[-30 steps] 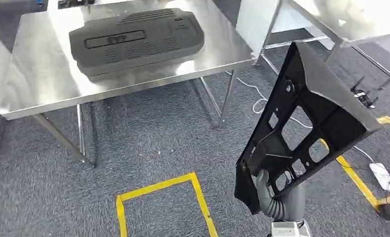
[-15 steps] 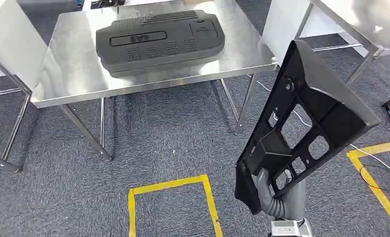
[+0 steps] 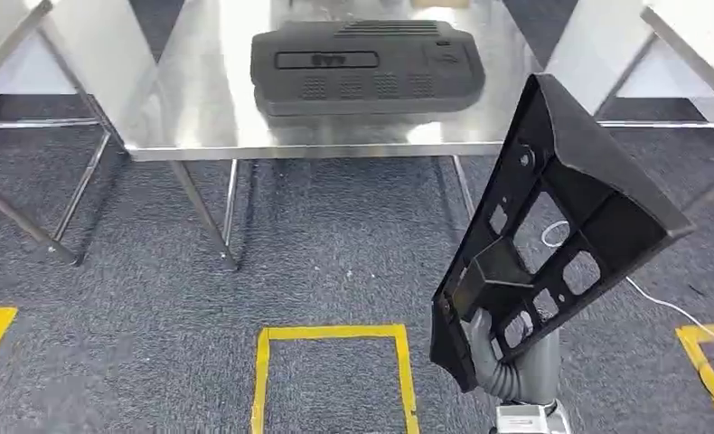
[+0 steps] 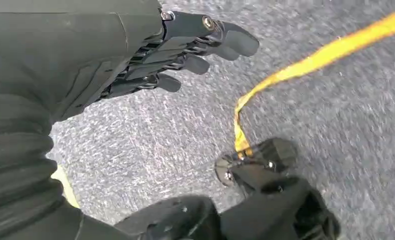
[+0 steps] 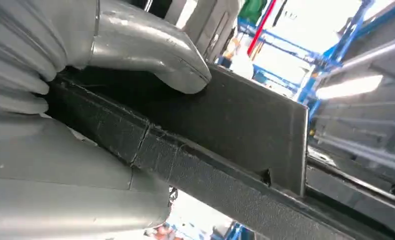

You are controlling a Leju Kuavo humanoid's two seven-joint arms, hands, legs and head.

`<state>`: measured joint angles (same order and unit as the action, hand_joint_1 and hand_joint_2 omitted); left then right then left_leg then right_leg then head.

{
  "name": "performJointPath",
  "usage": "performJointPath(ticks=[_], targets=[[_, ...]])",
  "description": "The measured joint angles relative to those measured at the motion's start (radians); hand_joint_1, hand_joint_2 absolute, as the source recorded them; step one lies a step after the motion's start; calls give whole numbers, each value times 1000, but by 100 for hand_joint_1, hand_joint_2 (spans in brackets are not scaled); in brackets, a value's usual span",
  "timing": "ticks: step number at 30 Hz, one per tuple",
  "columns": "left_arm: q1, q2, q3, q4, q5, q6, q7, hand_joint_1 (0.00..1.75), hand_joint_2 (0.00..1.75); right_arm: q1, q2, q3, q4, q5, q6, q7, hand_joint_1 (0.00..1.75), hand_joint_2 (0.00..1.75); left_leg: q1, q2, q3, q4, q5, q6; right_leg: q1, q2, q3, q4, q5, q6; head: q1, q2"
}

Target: Take the parts from the cabinet and place them on the table.

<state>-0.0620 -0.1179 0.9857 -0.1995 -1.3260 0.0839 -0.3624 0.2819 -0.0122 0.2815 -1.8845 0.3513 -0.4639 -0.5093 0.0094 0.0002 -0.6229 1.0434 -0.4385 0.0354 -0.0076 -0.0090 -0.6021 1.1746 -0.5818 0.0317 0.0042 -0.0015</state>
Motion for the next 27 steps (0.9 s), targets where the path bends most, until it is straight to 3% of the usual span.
performJointPath(ticks=[2, 3, 4, 5, 6, 7, 9, 10, 11, 12, 19, 22, 23, 27], targets=[[0, 0, 0, 0, 0, 0, -1, 0, 175, 2, 0, 2, 0, 0, 0, 0, 175, 175, -1, -17, -4, 0, 1, 2, 0, 5, -75, 143, -45, 0, 0, 0], [1, 0, 1, 0, 0, 0, -1, 0, 175, 3, -1, 2, 0, 0, 0, 0, 175, 175, -1, -23, -4, 0, 1, 2, 0, 6, -83, 151, -38, 6, 0, 0], [2, 0, 1, 0, 0, 0, -1, 0, 175, 2, -2, 2, 0, 0, 0, 0, 175, 175, -1, -28, -4, 0, 1, 1, -2, 6, -66, 107, -12, 17, 1, 0], [1, -1, 1, 0, 0, 0, -2, 0, 175, 2, -2, 2, 0, 0, 0, 0, 175, 175, 0, -34, -3, 0, 2, 0, -4, 6, -30, 25, 25, 28, 0, 0], [1, -1, 2, 0, 0, 0, -2, 0, 175, 2, -2, 2, 0, -1, -1, 0, 175, 175, 1, -38, -2, 1, 3, -1, -6, 6, 15, -68, 61, 35, 0, 0], [1, -2, 2, 0, 0, 0, -3, 0, 175, 2, -2, 2, 0, -3, -2, 1, 175, 175, 0, -40, -2, 1, 5, -4, -8, 9, 52, -143, 84, 36, 1, 0], [2, -1, 3, 0, 0, 0, -7, 0, 175, 2, 1, 2, -2, -6, -3, 4, 175, 175, -8, -42, -3, 3, 4, -15, -3, 10, 48, -158, 94, 16, -2, 0], [2, 0, 4, 0, 0, 0, -7, 0, 175, 3, 3, 2, -2, -7, -3, 5, 175, 175, -10, -41, -4, 4, -6, -7, -5, 10, 52, -161, 96, 18, -2, 0], [3, 0, 4, 0, 0, 0, -8, 0, 175, 2, 2, 1, -2, -7, -4, 5, 175, 175, -10, -40, -4, 4, 2, 10, -3, 10, 58, -161, 98, 15, -1, 0], [4, 0, 4, 0, 0, -2, -9, 0, 175, 3, 3, 0, -2, -7, -6, 5, 175, 175, -9, -39, -2, 2, 4, 11, -1, 10, 57, -160, 99, 13, -1, 0], [4, 0, 7, 0, 6, -13, -13, 0, 175, 4, 8, -1, -9, -18, -25, 11, 175, 175, -6, -38, 3, -10, 12, -9, 2, 11, 56, -159, 100, 9, -2, 0], [5, 0, 8, 0, 8, -21, -8, 0, 175, 11, 11, -1, -19, -13, -36, 11, 175, 175, -6, -38, 3, -11, 11, -13, 3, 10, 56, -159, 99, 9, -1, 0], [5, 1, 9, 0, 10, -22, -7, 0, 175, 13, 12, -1, -23, -7, -40, 11, 175, 175, -6, -38, 3, -11, 11, -20, 3, 10, 56, -159, 99, 9, -1, 0], [5, 2, 19, 0, 20, -27, -5, 0, 175, 24, 12, -1, -43, 35, -69, 11, 175, 175, -8, -39, 2, -11, 11, -21, 0, 10, 48, -159, 99, 8, -1, 0]])
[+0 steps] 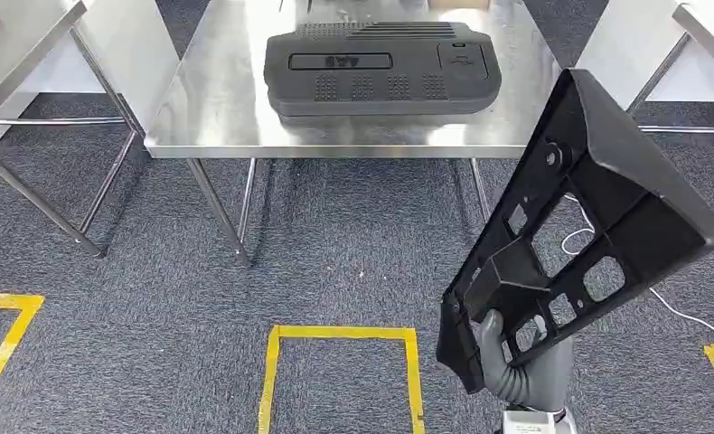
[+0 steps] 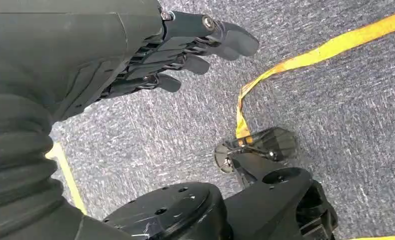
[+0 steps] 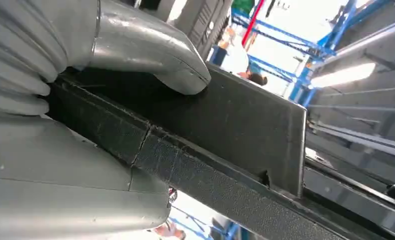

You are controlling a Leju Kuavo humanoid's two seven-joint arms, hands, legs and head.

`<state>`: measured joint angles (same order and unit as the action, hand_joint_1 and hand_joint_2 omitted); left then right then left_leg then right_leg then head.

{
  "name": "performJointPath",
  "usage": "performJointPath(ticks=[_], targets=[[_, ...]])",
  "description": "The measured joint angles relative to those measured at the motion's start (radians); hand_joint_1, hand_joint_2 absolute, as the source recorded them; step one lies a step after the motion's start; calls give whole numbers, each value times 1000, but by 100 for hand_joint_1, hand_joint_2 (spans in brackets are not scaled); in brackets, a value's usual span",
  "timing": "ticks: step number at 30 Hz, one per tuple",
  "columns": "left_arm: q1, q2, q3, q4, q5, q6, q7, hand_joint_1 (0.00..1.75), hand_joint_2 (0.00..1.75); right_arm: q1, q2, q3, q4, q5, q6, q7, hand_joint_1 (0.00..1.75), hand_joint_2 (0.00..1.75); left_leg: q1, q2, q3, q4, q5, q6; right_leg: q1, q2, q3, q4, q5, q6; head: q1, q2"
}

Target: Take the parts from the cabinet and place them on the table.

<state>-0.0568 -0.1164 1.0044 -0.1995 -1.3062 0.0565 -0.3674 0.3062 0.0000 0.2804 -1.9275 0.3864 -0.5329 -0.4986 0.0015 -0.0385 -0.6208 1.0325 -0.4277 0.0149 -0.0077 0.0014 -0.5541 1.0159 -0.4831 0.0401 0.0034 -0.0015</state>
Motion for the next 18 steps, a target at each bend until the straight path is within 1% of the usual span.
performJointPath(ticks=[2, 9, 10, 13, 14, 15, 16, 18], targets=[[0, 0, 4, 0, 2, 0, 1, 0, 175, 6, -1, -2, -14, 22, -16, 2, 175, 175, -1, 0, 0, 0, -1, -1, -2, 0, -2, 0, 0, 0, 0, 0], [2, 1, 23, 0, 22, -2, -3, 0, 175, 33, -20, -23, -76, 72, -59, 26, 175, 175, -8, 0, -2, 2, -2, 0, -8, 0, -2, -2, 1, 1, 0, 0], [2, 4, 26, 0, 22, -2, -4, 0, 175, 37, -21, -24, -82, 73, -63, 27, 175, 175, -12, -1, -4, 8, -5, 10, -13, 0, 7, -4, 3, 6, 0, 0], [3, 5, 29, 0, 22, -3, -4, 0, 175, 50, -24, -28, -95, 79, -73, 29, 175, 175, -14, 0, -4, 7, -6, 17, -13, 0, 9, -10, 3, 7, -1, 0], [3, 4, 30, 0, 21, -3, -4, 0, 175, 51, -26, -29, -100, 85, -76, 30, 175, 175, -9, 1, 4, -9, -1, 24, -6, 0, 13, -13, 4, 11, -2, 0], [3, 3, 29, 0, 20, -5, -4, 0, 175, 54, -32, -31, -105, 90, -79, 32, 175, 175, 2, 3, 14, -25, 8, 26, -10, 0, 7, 0, -1, 12, 0, 0], [3, 3, 29, 0, 20, -6, -4, 0, 175, 54, -35, -34, -108, 93, -84, 33, 175, 175, 4, 4, 18, -30, 11, 31, -8, 0, -6, 32, -22, 11, 1, 0], [2, 4, 29, 0, 20, -6, -3, 0, 175, 56, -42, -44, -111, 97, -88, 41, 175, 175, 6, 5, 16, -30, 11, 31, -11, 0, -78, 173, -88, 5, 1, 0]])
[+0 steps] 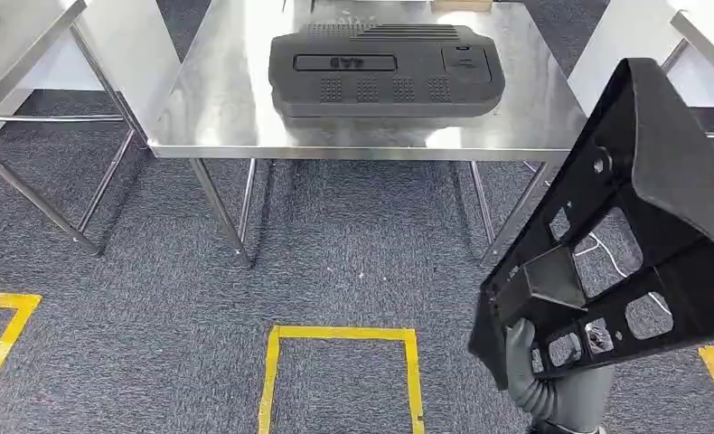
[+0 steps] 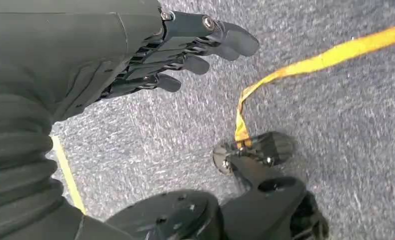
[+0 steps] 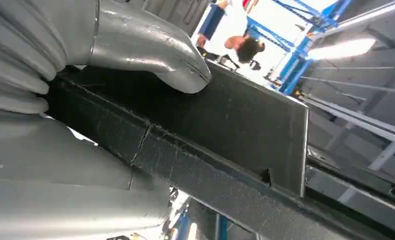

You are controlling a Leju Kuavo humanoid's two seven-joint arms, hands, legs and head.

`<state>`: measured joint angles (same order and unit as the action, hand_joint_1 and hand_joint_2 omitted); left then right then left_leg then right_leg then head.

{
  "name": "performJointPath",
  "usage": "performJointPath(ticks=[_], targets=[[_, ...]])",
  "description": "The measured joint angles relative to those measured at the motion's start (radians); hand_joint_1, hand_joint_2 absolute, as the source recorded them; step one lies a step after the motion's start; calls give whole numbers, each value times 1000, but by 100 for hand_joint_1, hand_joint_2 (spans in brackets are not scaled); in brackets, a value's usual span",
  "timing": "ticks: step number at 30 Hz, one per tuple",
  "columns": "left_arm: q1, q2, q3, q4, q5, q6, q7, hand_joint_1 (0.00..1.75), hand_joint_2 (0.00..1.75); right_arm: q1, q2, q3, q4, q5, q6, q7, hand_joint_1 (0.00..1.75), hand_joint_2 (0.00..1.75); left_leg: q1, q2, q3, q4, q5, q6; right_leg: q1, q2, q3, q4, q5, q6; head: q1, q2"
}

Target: Take the parts from the cabinet and place them on the table.

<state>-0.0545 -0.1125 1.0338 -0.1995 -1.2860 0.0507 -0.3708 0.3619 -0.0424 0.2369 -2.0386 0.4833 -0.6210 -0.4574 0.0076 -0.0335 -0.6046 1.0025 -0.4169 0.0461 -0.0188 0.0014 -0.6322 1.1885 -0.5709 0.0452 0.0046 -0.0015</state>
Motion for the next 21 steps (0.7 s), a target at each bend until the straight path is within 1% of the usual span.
performJointPath(ticks=[1, 2, 3, 4, 5, 6, 7, 8, 9, 10, 11, 12, 13, 14, 15, 16, 17, 18, 19, 20, 21], targets=[[0, 0, 0, 0, 0, 0, 0, 0, 175, 2, -6, -5, 0, 3, 0, 4, 175, 175, 0, 0, -2, 0, 0, 0, -3, 0, -37, 71, -24, 2, 0, 0], [1, 0, 0, 0, -1, 0, 0, 0, 175, 5, -11, -10, -1, 4, -1, 7, 175, 175, 2, 0, -4, 1, 0, -2, -7, 0, -59, 112, -32, 10, 0, 0], [2, 0, 0, 0, -1, 0, 0, 0, 175, 7, -16, -14, -1, 4, -1, 8, 175, 175, 5, 0, -5, 1, 1, -5, -12, 0, -54, 97, -19, 23, 0, 0], [2, 0, 0, 0, -1, 0, 0, 0, 175, 7, -20, -18, -2, 5, -1, 8, 175, 175, 9, -1, -5, 2, 1, -9, -17, 0, -25, 38, 9, 39, 0, 0], [2, -1, 0, 0, -2, 0, 0, 0, 175, 8, -22, -20, -5, 5, -1, 8, 175, 175, 14, -4, -4, 3, 1, -17, -23, 0, 21, -51, 44, 55, 0, 0], [2, -1, 0, 0, -3, 0, 0, 0, 175, 8, -25, -22, -8, 5, -1, 11, 175, 175, 18, -6, -5, 6, 0, -28, -32, 0, 79, -158, 77, 71, 2, 0], [2, 2, 0, -1, -3, 0, 0, 0, 175, 4, -26, -24, -8, 4, -1, 13, 175, 175, 8, -6, -5, 10, -2, -40, -30, -2, 86, -184, 79, 70, 3, 0], [2, 3, 0, -1, -3, 2, 1, 0, 175, 7, -27, -25, -10, 2, 0, 16, 175, 175, 9, -7, -5, 12, -8, -47, -27, 5, 89, -188, 87, 45, 5, 0], [2, 3, 0, -1, -5, 2, 1, 0, 175, 7, -27, -26, -11, 0, 0, 18, 175, 175, 8, -7, -2, 8, -7, -51, -23, 4, 88, -185, 89, 27, -2, 0], [3, 1, 0, -1, -5, 2, 1, 0, 175, 7, -30, -28, -11, -2, 0, 18, 175, 175, 11, -7, 1, 4, -7, -53, -21, 4, 89, -184, 89, 17, 0, 0], [3, 1, 0, -1, -5, 3, 1, 0, 175, 5, -30, -28, -11, -2, 2, 18, 175, 175, 16, -7, 3, 3, -5, -61, -19, 4, 95, -184, 91, 8, -1, 0], [3, 1, 0, -1, -6, 3, 1, 0, 175, 3, -30, -28, -11, -2, 3, 18, 175, 175, 21, 0, 2, 14, -10, -65, -24, 2, 99, -187, 96, -2, -1, 0], [2, 1, 0, -1, -6, 3, 1, 0, 175, 3, -31, -28, -11, -2, 8, 18, 175, 175, 20, 16, -12, 48, -37, -64, -22, 0, 101, -186, 97, -6, -3, 0], [2, 0, 0, -1, -6, 3, 1, 0, 175, 2, -31, -28, -11, -2, 10, 19, 175, 175, 19, 22, -43, 116, -80, -63, -20, -2, 102, -186, 96, -13, -6, 0], [1, -1, 0, -1, -8, 3, 1, 0, 175, 1, -31, -29, -11, -4, 11, 21, 175, 175, 19, 25, -86, 207, -125, -64, -15, -4, 102, -186, 95, -16, -6, 0], [1, -1, 0, -1, -8, 3, 1, 0, 175, 0, -31, -29, -11, -5, 14, 22, 175, 175, 19, 26, -126, 291, -158, -64, -11, -5, 102, -185, 93, -18, -6, 0], [1, -1, 0, -1, -10, 3, 1, 0, 175, -2, -31, -29, -11, -5, 17, 22, 175, 175, 19, 26, -151, 339, -168, -62, -8, -6, 104, -185, 92, -20, -6, 0], [2, -1, 0, -1, -10, 3, 1, 0, 175, -2, -31, -29, -11, -5, 19, 23, 175, 175, 18, 26, -153, 338, -155, -58, -5, -6, 106, -185, 90, -22, -6, 0], [1, -1, 0, -1, -10, 3, 1, 0, 175, -2, -31, -29, -11, -5, 19, 24, 175, 175, 18, 26, -129, 287, -118, -54, -4, -6, 111, -185, 87, -25, -6, 0], [1, -1, 0, -1, -10, 3, 1, 0, 175, -3, -31, -29, -11, -5, 19, 25, 175, 175, 17, 26, -86, 200, -71, -48, -4, -6, 116, -185, 84, -26, -6, 0], [1, -1, 0, -1, -10, 3, 1, 0, 175, -4, -31, -29, -11, -5, 19, 25, 175, 175, 16, 30, -36, 102, -28, -41, -4, -6, 123, -185, 78, -23, -6, 0]])
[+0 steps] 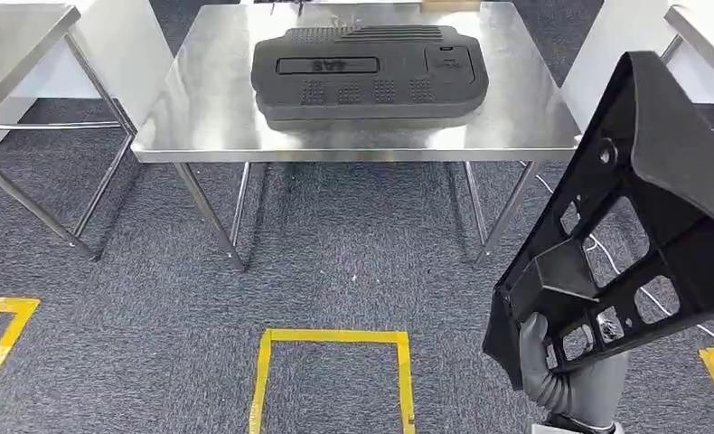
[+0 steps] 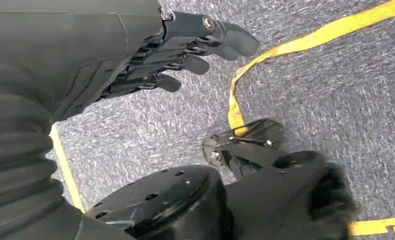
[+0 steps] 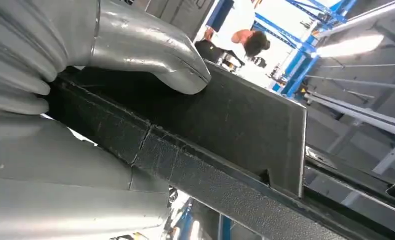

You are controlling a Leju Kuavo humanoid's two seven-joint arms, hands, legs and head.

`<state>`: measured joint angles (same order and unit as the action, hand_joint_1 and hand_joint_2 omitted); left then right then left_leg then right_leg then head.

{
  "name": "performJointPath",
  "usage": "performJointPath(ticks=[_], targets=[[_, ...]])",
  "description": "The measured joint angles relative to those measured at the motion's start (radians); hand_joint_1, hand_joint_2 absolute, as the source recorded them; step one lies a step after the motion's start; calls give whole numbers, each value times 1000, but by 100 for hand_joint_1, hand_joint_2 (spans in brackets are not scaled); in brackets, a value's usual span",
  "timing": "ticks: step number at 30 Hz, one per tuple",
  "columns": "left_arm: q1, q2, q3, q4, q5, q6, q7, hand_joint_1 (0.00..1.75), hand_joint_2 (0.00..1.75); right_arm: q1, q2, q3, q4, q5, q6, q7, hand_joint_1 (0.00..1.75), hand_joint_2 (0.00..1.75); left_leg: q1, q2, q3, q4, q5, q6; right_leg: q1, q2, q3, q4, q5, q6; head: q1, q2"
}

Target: Take the parts from the cabinet and place them on the table.

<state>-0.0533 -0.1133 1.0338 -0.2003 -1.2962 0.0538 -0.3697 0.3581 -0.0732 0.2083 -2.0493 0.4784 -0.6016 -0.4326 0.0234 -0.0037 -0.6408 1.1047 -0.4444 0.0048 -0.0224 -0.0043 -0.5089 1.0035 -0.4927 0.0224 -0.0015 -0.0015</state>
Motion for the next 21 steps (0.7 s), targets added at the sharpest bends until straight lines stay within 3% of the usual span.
performJointPath(ticks=[1, 2, 5, 6, 7, 8, 10, 11, 12, 13, 15, 16, 17, 20, 21], targets=[[0, 0, 0, 0, 0, 0, 0, 0, 175, 0, 0, 0, 0, 0, 0, 0, 175, 175, -3, 7, 29, -57, 7, 4, 1, 0, 1, 0, -5, 5, 0, 0], [-1, 0, 0, 0, 0, 0, 0, 0, 175, -1, 0, 0, 0, 0, 0, 0, 175, 175, -9, 5, 32, -64, 2, -1, 14, 0, 0, 4, -10, 12, 1, 0], [-3, -2, 0, 0, -2, 0, 0, 0, 175, -5, -1, 1, 0, 0, 1, 0, 175, 175, -21, -2, 25, -63, 1, 7, 2, -4, 2, -7, -9, 24, 0, 0], [-3, -3, 0, 0, -2, 0, 0, 0, 175, -5, -1, 1, 0, 0, 2, 0, 175, 175, -12, -4, 30, -75, 7, 15, 6, -4, -1, -2, -16, 32, 0, 0], [-3, -4, 0, 0, -2, 0, 1, 0, 175, -5, -3, 0, 0, 0, 3, 1, 175, 175, -13, -5, 33, -77, 7, 18, 3, -1, -14, 20, -27, 32, 2, 0], [-3, -3, 0, 0, -2, 0, 2, 0, 175, -6, -4, 0, 0, 1, 3, 1, 175, 175, -13, -5, 32, -77, 6, 26, 3, -1, -42, 74, -54, 25, 2, 0], [-4, -3, 0, 0, -2, 1, 2, 0, 175, -6, -5, 0, 1, 1, 6, 1, 175, 175, -15, -7, 32, -77, 3, 33, 3, 2, -135, 247, -117, 16, 2, 0], [-4, -3, 0, 0, -2, 1, 2, 0, 175, -6, -5, 0, 3, 0, 8, 1, 175, 175, -16, -8, 32, -77, 2, 35, 3, 2, -174, 313, -130, 19, 3, 0], [-4, -4, 0, 0, -2, 0, 3, 0, 175, -6, -5, 0, 4, -2, 9, 1, 175, 175, -17, -9, 34, -77, 0, 36, 3, 2, -189, 325, -123, 26, 2, 0], [-4, -4, 0, 0, -2, 0, 3, 0, 175, -6, -5, 0, 4, -6, 11, 1, 175, 175, -17, -12, 36, -77, -1, 35, 3, 2, -178, 284, -95, 37, 3, 0], [-4, -6, 0, 0, -3, 0, 3, 0, 175, -7, -5, 0, 4, -9, 11, 0, 175, 175, -16, -18, 43, -77, -3, 31, 1, 1, -101, 107, -11, 57, 3, 0], [-4, -7, 0, 0, -4, 0, 3, 0, 175, -8, -5, 0, 4, -9, 11, 0, 175, 175, -17, -20, 45, -77, -5, 29, 1, 2, -64, 27, 16, 57, 4, 0], [-4, -7, 0, 0, -4, 0, 3, 0, 175, -9, -5, 0, 4, -11, 12, -1, 175, 175, -28, -22, 45, -73, -10, 22, 8, 3, -62, 7, 23, 44, 3, 0], [-2, -7, 0, 0, -4, 2, 2, 0, 175, -10, -5, 0, 5, -14, 12, -2, 175, 175, -21, -22, 47, -80, -9, 7, 13, 3, -63, 8, 25, 19, 3, 0], [-3, -6, 0, 0, -4, 2, 2, 0, 175, -10, -5, 0, 4, -13, 12, -2, 175, 175, -22, -22, 47, -79, -12, 1, 6, 3, -53, 2, 30, 12, 3, 0]])
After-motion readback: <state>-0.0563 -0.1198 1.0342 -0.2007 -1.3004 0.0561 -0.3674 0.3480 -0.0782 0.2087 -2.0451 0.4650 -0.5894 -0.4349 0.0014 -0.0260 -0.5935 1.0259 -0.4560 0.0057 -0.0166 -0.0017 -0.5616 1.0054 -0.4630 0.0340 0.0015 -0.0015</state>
